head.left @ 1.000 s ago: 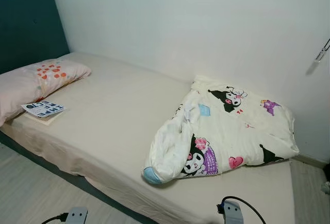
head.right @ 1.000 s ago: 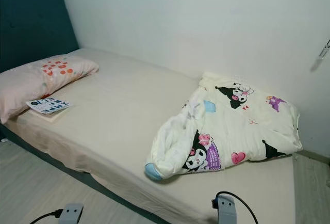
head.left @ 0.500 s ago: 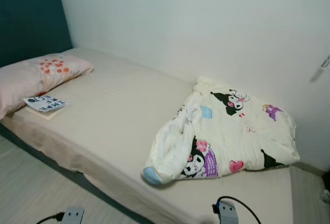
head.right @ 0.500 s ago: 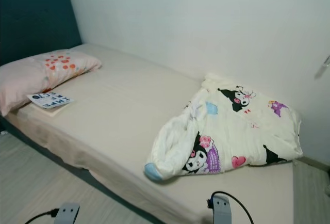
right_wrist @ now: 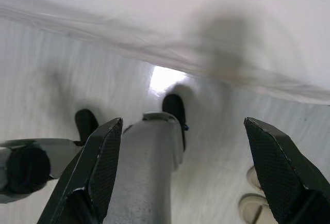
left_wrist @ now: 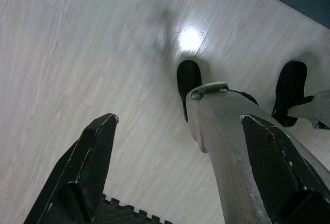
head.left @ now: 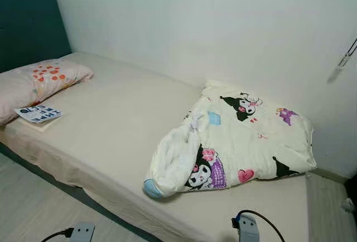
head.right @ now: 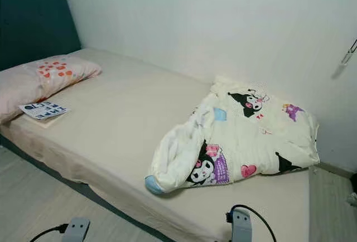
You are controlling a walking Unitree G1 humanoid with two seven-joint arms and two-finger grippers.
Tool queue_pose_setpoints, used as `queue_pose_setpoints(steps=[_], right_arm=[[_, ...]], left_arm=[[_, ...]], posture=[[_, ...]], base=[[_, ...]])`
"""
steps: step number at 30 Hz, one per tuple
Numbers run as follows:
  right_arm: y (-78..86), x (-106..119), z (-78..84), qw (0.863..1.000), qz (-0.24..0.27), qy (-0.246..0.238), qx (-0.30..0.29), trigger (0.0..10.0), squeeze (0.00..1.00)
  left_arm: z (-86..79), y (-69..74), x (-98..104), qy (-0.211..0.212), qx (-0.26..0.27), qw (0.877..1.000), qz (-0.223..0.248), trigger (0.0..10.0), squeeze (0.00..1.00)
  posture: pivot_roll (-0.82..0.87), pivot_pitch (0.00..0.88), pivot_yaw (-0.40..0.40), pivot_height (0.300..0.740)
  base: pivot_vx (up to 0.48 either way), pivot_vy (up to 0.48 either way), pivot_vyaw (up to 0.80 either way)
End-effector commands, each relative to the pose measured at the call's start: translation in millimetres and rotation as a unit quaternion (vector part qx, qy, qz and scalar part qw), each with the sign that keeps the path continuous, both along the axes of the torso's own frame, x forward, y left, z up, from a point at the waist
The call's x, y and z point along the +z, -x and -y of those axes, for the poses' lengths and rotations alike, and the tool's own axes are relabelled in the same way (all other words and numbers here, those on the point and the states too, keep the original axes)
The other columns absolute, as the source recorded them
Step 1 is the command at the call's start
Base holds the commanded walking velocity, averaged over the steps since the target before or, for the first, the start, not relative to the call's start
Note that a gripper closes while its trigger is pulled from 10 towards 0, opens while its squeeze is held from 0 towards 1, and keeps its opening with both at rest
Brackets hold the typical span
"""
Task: Clean up the room
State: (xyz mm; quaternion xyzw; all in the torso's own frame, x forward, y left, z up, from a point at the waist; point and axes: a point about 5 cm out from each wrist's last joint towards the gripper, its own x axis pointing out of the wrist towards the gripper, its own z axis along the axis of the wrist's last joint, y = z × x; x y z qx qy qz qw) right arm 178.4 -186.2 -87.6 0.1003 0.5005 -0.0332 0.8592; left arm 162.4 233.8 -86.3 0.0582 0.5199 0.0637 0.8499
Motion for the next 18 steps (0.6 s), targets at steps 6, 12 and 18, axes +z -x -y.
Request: queue_pose_setpoints(steps=[6, 12, 18], right_arm=[[-22.1, 12.2, 3.7, 0.998, 0.053, -0.025, -0.023, 10.0, 0.00], [-41.9, 22.7, -5.6, 0.996, 0.083, -0.024, 0.023, 10.0, 0.00], [-50.9, 27.7, -18.3, 0.993, 0.098, -0.033, 0.063, 10.0, 0.00]], left_arm=[[-2.0, 1.1, 0.1, -0.003, -0.005, 1.000, -0.003, 10.0, 0.00], [-2.4, 1.2, 0.1, -0.003, -0.006, 1.000, -0.001, 10.0, 0.00], [-2.0, 2.0, -0.3, 0.000, 0.001, 1.000, 0.001, 10.0, 0.00]], posture=[[-0.04, 0.000, -0.070, 0.721], [-0.04, 0.000, -0.069, 0.721], [-0.03, 0.000, -0.072, 0.721]], base=[[0.252, 0.000, 0.00], [0.217, 0.000, 0.00], [0.000, 0.000, 0.64]])
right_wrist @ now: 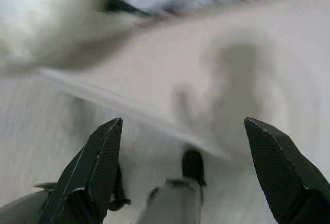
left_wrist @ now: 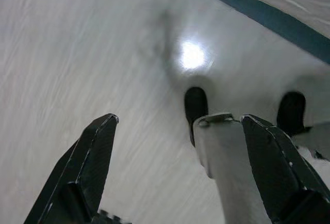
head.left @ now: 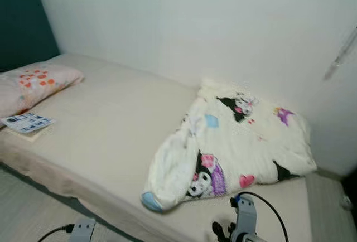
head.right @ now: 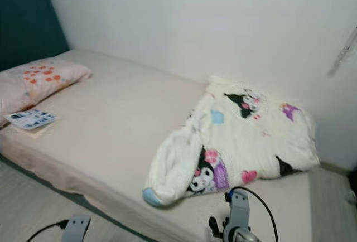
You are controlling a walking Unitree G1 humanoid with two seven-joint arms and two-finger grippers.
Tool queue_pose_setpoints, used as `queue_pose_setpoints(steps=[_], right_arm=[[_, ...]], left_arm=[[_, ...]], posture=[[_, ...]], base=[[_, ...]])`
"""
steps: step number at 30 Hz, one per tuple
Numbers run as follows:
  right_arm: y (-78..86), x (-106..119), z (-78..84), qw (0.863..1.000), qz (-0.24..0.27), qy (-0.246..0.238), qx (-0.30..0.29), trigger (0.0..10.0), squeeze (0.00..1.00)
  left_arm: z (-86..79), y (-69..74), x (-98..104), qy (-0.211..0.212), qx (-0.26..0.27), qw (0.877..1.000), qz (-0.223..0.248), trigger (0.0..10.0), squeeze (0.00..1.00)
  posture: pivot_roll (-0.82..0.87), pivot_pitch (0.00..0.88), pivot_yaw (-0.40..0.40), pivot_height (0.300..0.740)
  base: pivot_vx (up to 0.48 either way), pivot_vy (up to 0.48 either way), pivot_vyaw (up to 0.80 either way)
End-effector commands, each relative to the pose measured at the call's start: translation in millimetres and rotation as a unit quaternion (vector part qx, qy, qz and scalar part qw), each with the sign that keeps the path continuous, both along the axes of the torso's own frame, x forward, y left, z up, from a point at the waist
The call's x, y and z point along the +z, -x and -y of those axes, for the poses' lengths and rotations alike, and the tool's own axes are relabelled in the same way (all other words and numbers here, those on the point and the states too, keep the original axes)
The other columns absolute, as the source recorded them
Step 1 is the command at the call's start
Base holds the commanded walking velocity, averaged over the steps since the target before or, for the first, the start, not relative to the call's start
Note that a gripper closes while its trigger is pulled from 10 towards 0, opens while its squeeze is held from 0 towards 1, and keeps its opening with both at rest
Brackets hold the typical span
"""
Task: Clean up the room
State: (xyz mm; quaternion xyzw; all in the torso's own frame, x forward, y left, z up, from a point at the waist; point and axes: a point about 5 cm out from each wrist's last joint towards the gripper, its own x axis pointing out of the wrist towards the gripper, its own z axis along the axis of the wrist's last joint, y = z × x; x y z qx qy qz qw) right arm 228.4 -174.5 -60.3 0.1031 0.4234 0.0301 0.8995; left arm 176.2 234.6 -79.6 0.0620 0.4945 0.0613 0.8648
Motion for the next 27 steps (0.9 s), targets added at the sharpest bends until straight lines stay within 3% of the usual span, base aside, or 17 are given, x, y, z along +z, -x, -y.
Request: queue_pose_setpoints(steps=[1, 18, 27], right_arm=[[-1.7, 0.8, -8.7, 1.000, 0.008, -0.008, 0.020, 10.0, 0.00], [-5.4, 4.1, -9.3, 0.999, 0.018, -0.027, 0.034, 10.0, 0.00], [-1.1, 1.0, -7.2, 0.999, 0.009, -0.013, 0.031, 10.0, 0.00]], left_arm=[[-1.2, 16.0, -7.0, 0.003, 0.008, 1.000, -0.029, 10.0, 0.00], [-0.3, 16.4, -7.4, 0.005, 0.003, 1.000, -0.031, 10.0, 0.00], [0.0, 16.5, -7.6, 0.005, 0.003, 0.999, -0.032, 10.0, 0.00]], posture=[[-0.03, 0.000, -0.072, 0.721], [-0.05, 0.000, -0.071, 0.721], [-0.05, 0.000, -0.070, 0.721]], base=[[0.000, 0.000, 0.76], [0.000, 0.000, 0.75], [0.000, 0.000, 0.75]])
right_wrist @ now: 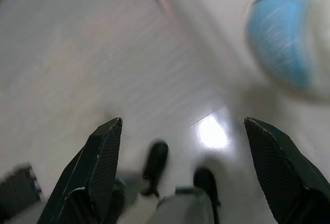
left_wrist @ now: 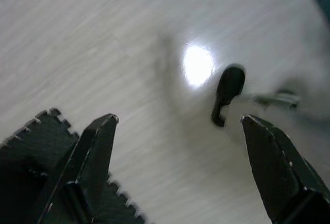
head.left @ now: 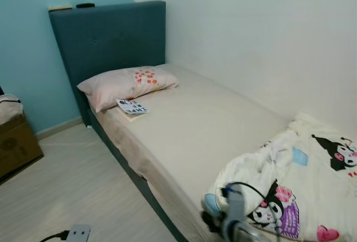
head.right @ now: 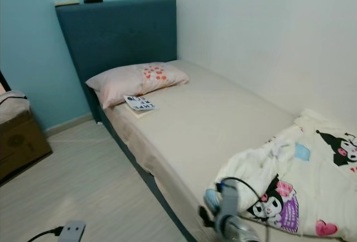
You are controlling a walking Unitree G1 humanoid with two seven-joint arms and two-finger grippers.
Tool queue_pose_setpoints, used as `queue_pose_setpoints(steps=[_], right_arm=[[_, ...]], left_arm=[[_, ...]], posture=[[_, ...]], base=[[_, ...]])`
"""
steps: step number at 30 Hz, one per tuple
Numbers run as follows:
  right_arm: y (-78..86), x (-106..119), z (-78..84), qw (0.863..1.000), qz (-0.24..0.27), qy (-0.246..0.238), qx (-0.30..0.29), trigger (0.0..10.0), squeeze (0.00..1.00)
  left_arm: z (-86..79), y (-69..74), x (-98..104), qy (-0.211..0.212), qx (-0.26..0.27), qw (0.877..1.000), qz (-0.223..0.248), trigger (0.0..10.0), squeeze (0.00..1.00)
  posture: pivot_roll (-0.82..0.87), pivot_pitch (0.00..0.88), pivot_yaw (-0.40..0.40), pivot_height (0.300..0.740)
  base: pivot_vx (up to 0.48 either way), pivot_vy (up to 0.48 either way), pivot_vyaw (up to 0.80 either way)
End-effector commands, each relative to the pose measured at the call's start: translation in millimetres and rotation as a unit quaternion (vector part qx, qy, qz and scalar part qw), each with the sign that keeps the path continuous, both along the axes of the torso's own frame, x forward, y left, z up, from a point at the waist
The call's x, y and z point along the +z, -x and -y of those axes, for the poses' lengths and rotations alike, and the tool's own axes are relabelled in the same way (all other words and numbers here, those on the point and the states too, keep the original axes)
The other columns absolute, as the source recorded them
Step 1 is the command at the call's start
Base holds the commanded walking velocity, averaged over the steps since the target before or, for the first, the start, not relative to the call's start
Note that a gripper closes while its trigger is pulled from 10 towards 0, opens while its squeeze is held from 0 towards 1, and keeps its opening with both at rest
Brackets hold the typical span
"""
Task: Clean up the room
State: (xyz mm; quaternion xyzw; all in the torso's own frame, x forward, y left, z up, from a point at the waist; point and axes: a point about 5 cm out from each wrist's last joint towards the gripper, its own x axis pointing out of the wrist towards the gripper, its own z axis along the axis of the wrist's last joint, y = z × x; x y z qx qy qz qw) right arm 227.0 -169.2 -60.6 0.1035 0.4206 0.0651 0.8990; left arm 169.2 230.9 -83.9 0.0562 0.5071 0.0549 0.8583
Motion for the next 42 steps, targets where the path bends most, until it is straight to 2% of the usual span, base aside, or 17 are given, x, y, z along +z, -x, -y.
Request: queue_pose_setpoints(steps=[1, 5, 14, 40, 42], right_arm=[[-1.6, 0.5, -0.2, 1.000, -0.001, 0.012, -0.006, 10.0, 0.00], [1.6, -1.9, 4.5, 0.999, -0.014, 0.033, -0.017, 10.0, 0.00], [4.7, -3.8, 5.0, 0.999, -0.019, 0.033, -0.018, 10.0, 0.00], [28.6, -17.8, 5.3, 0.997, -0.063, 0.041, -0.020, 10.0, 0.00], [29.6, -18.5, 5.0, 0.997, -0.067, 0.043, -0.019, 10.0, 0.00]], left_arm=[[-3.7, 9.6, -3.4, -0.003, 0.004, 1.000, -0.018, 10.0, 0.00], [-3.2, 9.5, -3.4, 0.000, -0.003, 1.000, -0.021, 10.0, 0.00], [-3.4, 9.4, -3.3, 0.001, -0.008, 1.000, -0.022, 10.0, 0.00], [-3.4, 10.1, -3.6, 0.004, -0.007, 1.000, -0.022, 10.0, 0.00], [-3.4, 10.4, -3.7, 0.006, -0.002, 1.000, -0.021, 10.0, 0.00]], posture=[[-0.05, 0.000, -0.070, 0.721], [-0.05, 0.000, -0.070, 0.721], [-0.04, 0.000, -0.074, 0.721], [-0.05, 0.000, -0.068, 0.721], [-0.05, 0.000, -0.068, 0.721]], base=[[0.000, 0.000, 0.46], [0.000, 0.000, 0.00], [0.000, 0.000, 0.00], [0.239, 0.000, 0.00], [0.000, 0.000, -0.73]])
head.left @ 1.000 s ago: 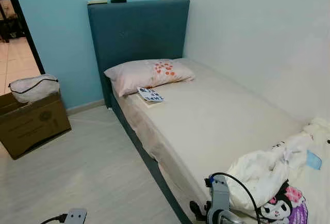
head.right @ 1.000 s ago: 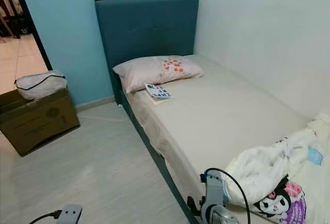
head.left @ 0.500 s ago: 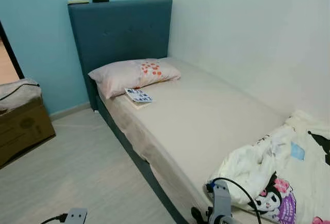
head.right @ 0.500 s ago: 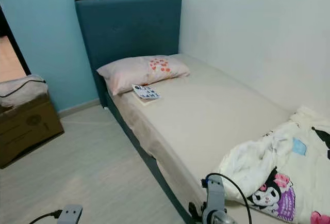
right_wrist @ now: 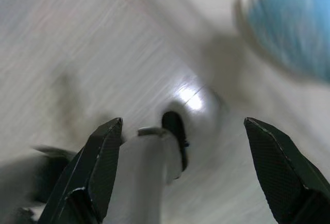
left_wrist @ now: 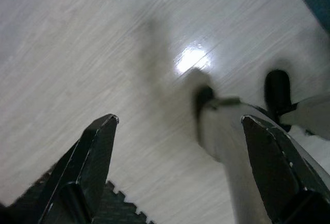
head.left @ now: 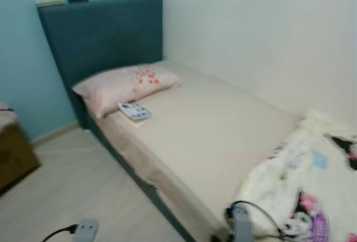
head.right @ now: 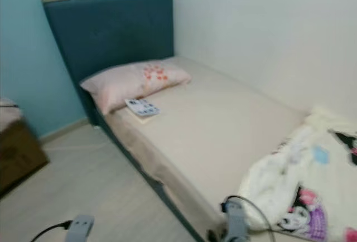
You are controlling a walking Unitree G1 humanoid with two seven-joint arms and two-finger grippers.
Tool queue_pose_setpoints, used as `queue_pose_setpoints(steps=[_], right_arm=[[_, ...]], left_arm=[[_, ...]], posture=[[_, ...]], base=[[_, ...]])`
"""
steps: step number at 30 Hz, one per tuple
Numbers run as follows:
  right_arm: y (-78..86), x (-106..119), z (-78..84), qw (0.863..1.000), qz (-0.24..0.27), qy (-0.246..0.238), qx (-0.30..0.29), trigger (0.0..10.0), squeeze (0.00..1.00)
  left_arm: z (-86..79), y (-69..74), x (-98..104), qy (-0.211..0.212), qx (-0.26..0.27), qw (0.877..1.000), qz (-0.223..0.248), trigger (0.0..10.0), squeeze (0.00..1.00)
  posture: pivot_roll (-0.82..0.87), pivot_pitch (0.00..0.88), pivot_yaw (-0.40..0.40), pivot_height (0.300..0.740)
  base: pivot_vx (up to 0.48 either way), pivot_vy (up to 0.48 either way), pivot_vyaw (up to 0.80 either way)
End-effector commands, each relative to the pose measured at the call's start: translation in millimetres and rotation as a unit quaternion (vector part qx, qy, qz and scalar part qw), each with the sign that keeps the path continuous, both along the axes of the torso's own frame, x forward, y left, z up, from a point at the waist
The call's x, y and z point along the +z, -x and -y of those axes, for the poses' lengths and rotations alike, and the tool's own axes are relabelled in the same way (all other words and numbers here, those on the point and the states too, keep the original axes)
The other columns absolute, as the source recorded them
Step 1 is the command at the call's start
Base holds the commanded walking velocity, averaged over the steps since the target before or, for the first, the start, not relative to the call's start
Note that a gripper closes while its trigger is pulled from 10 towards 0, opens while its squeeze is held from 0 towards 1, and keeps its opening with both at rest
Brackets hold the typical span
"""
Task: Clean up the room
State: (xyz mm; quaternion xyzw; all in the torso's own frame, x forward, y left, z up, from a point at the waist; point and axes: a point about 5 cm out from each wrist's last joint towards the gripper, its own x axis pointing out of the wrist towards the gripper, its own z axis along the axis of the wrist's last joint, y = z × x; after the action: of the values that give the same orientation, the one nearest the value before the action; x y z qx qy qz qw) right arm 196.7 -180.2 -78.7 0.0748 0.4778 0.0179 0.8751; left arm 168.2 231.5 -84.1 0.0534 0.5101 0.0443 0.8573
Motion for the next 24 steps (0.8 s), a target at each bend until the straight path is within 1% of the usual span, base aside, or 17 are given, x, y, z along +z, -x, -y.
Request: queue_pose_setpoints(steps=[1, 13, 17, 20, 24], right_arm=[[-0.1, -0.7, -6.2, 1.000, -0.005, -0.003, 0.004, 10.0, 0.00], [-4.3, 1.6, -2.9, 1.000, 0.006, 0.003, -0.017, 10.0, 0.00], [-11.1, 6.1, 2.2, 0.999, 0.022, 0.004, -0.026, 10.0, 0.00], [-11.1, 6.1, 2.2, 0.999, 0.022, 0.004, -0.026, 10.0, 0.00], [-15.4, 8.3, 1.0, 0.999, 0.027, 0.006, -0.023, 10.0, 0.00]], left_arm=[[-2.7, 9.3, -3.5, -0.001, 0.007, 1.000, -0.016, 10.0, 0.00], [-3.4, 8.4, -2.9, -0.001, 0.005, 1.000, -0.013, 10.0, 0.00], [-3.1, 8.0, -2.7, 0.002, 0.003, 1.000, -0.012, 10.0, 0.00], [-3.1, 8.0, -2.7, 0.002, 0.003, 1.000, -0.012, 10.0, 0.00], [-3.2, 7.7, -2.6, 0.001, 0.004, 1.000, -0.012, 10.0, 0.00]], posture=[[-0.05, 0.000, -0.068, 0.721], [-0.05, 0.000, -0.067, 0.721], [-0.05, 0.000, -0.065, 0.721], [-0.05, 0.000, -0.065, 0.721], [-0.05, 0.000, -0.065, 0.721]], base=[[0.000, 0.000, -0.73], [0.000, 0.000, -0.73], [0.000, 0.000, -0.72], [0.000, 0.000, -0.73], [0.000, 0.000, -0.72]])
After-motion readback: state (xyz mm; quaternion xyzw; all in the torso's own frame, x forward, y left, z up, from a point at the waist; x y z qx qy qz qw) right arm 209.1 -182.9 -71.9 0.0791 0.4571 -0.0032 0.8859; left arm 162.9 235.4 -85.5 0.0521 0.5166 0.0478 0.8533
